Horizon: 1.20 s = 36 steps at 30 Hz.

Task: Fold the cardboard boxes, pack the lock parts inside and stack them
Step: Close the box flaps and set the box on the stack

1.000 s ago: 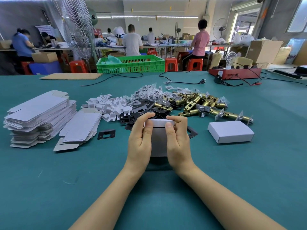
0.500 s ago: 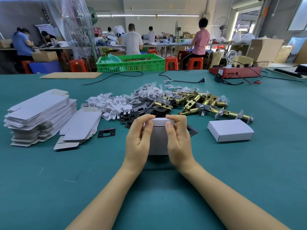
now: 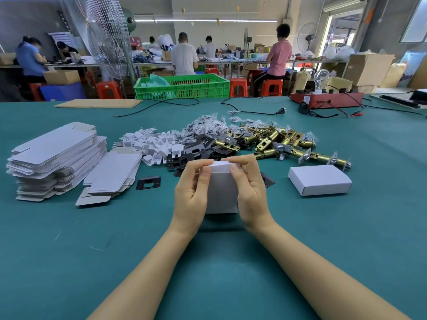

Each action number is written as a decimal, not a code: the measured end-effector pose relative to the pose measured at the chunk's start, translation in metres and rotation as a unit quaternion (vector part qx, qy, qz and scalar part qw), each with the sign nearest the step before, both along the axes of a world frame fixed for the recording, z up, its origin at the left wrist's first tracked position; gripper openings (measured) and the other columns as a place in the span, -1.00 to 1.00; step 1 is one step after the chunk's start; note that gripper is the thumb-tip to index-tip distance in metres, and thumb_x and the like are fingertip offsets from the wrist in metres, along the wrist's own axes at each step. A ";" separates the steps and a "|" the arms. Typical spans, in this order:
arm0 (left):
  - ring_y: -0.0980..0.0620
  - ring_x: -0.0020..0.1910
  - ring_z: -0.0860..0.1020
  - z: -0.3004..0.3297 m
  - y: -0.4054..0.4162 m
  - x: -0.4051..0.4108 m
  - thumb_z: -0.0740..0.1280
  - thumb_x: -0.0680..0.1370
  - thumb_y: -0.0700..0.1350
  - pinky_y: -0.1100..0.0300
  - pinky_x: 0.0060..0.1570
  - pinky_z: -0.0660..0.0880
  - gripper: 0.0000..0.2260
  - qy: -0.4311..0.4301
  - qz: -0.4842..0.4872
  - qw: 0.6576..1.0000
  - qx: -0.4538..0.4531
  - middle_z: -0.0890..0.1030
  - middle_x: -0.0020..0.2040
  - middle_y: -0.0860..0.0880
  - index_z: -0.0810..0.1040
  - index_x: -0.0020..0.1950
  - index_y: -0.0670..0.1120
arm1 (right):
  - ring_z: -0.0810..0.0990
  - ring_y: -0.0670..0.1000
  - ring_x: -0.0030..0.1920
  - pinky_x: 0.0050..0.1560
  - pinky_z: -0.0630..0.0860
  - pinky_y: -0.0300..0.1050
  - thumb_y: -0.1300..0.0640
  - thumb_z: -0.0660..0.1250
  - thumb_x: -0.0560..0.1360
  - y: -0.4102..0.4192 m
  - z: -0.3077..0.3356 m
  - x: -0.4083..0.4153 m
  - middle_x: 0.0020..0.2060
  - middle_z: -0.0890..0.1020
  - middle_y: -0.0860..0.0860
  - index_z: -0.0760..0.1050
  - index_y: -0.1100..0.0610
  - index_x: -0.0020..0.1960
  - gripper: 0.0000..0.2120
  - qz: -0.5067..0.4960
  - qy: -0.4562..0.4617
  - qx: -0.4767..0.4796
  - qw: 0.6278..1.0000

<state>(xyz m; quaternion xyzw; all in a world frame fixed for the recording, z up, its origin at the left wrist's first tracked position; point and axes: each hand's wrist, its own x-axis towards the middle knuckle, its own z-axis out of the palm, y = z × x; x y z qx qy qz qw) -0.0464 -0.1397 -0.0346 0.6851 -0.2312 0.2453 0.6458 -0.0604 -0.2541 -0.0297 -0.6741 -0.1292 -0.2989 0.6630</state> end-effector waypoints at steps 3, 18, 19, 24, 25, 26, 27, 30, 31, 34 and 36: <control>0.27 -0.18 0.48 0.000 0.000 0.000 0.16 0.63 -0.09 0.44 -0.14 0.39 -0.86 0.010 -0.006 1.000 0.001 0.55 -0.13 0.31 0.48 0.07 0.10 | 0.55 -0.02 -0.15 -0.15 0.43 -0.19 0.11 0.20 0.54 -0.002 0.003 -0.002 -0.13 0.63 -0.04 0.52 0.00 -0.03 -0.87 -0.001 -0.001 0.011 1.000; 0.33 -0.07 0.47 0.001 -0.004 -0.001 0.13 0.63 -0.12 0.48 -0.02 0.34 -0.83 0.022 -0.020 0.999 -0.014 0.55 -0.05 0.34 0.48 0.06 0.07 | 0.60 -0.10 -0.16 -0.13 0.48 -0.26 0.20 0.35 0.48 -0.006 0.001 -0.002 -0.14 0.66 -0.01 0.61 0.21 0.00 -0.86 -0.067 -0.061 -0.041 0.995; 0.34 -0.08 0.46 0.001 -0.004 -0.001 0.12 0.63 -0.12 0.48 -0.02 0.35 -0.83 0.018 -0.021 1.000 -0.011 0.55 -0.06 0.35 0.48 0.06 0.06 | 0.60 -0.07 -0.14 -0.12 0.49 -0.23 0.21 0.34 0.49 -0.007 0.000 0.000 -0.12 0.65 0.03 0.59 0.23 0.01 -0.86 -0.078 -0.071 -0.059 0.993; 0.36 -0.12 0.45 -0.001 -0.003 0.000 0.10 0.64 -0.11 0.50 -0.04 0.35 -0.84 0.008 -0.021 1.000 -0.001 0.53 -0.08 0.38 0.45 0.07 0.08 | 0.57 -0.02 -0.02 -0.04 0.45 -0.20 0.22 0.28 0.55 -0.008 -0.009 0.007 -0.04 0.58 0.04 0.53 0.28 0.01 -0.87 -0.088 -0.114 -0.124 0.982; 0.36 -0.13 0.45 -0.002 -0.002 0.000 0.10 0.64 -0.11 0.50 -0.05 0.36 -0.84 0.009 -0.021 1.000 0.001 0.53 -0.09 0.38 0.45 0.07 0.09 | 0.56 0.00 0.01 -0.03 0.46 -0.18 0.19 0.26 0.56 -0.009 -0.011 0.008 -0.03 0.57 0.04 0.53 0.29 0.01 -0.84 -0.090 -0.122 -0.135 0.979; 0.35 -0.15 0.45 -0.002 -0.002 0.001 0.10 0.64 -0.10 0.49 -0.06 0.37 -0.84 0.010 -0.020 1.000 0.003 0.53 -0.10 0.37 0.45 0.07 0.10 | 0.56 0.01 0.03 -0.02 0.47 -0.16 0.17 0.25 0.56 -0.009 -0.011 0.008 -0.02 0.56 0.04 0.52 0.29 0.00 -0.82 -0.091 -0.129 -0.142 0.977; 0.34 -0.16 0.44 -0.003 -0.002 0.002 0.10 0.64 -0.09 0.49 -0.07 0.37 -0.84 0.012 -0.019 1.000 0.005 0.53 -0.11 0.36 0.45 0.07 0.11 | 0.55 0.01 0.04 -0.01 0.48 -0.14 0.16 0.24 0.56 -0.010 -0.012 0.009 -0.02 0.55 0.05 0.51 0.28 0.01 -0.82 -0.091 -0.136 -0.147 0.976; 0.33 -0.14 0.46 -0.005 -0.002 0.003 0.10 0.64 -0.09 0.48 -0.07 0.37 -0.85 0.010 -0.012 1.000 0.013 0.53 -0.11 0.37 0.44 0.06 0.11 | 0.54 0.00 0.04 0.02 0.48 -0.18 0.13 0.27 0.54 -0.010 -0.013 0.009 0.00 0.51 0.03 0.44 0.16 0.06 -0.86 -0.087 -0.151 -0.164 0.971; 0.33 -0.13 0.46 -0.006 -0.002 0.004 0.10 0.64 -0.08 0.47 -0.06 0.37 -0.86 0.008 -0.012 1.000 0.017 0.52 -0.10 0.38 0.43 0.06 0.11 | 0.53 -0.01 0.04 0.04 0.47 -0.21 0.11 0.29 0.52 -0.010 -0.014 0.009 0.00 0.50 0.02 0.41 0.11 0.07 -0.85 -0.091 -0.155 -0.172 0.969; 0.33 -0.11 0.47 -0.007 -0.002 0.004 0.11 0.63 -0.09 0.47 -0.05 0.37 -0.87 0.004 -0.014 0.999 0.030 0.51 -0.09 0.39 0.40 0.07 0.11 | 0.52 0.01 0.02 0.06 0.46 -0.25 0.10 0.29 0.52 -0.008 -0.015 0.009 -0.01 0.47 -0.01 0.37 0.08 0.07 -0.84 -0.106 -0.166 -0.190 0.962; 0.34 -0.08 0.48 -0.007 -0.002 0.004 0.11 0.63 -0.08 0.47 -0.03 0.37 -0.87 0.004 -0.022 0.999 0.034 0.51 -0.06 0.40 0.39 0.09 0.12 | 0.51 0.01 0.00 0.05 0.44 -0.28 0.11 0.28 0.53 -0.008 -0.015 0.010 -0.02 0.47 -0.01 0.37 0.08 0.07 -0.85 -0.114 -0.163 -0.192 0.961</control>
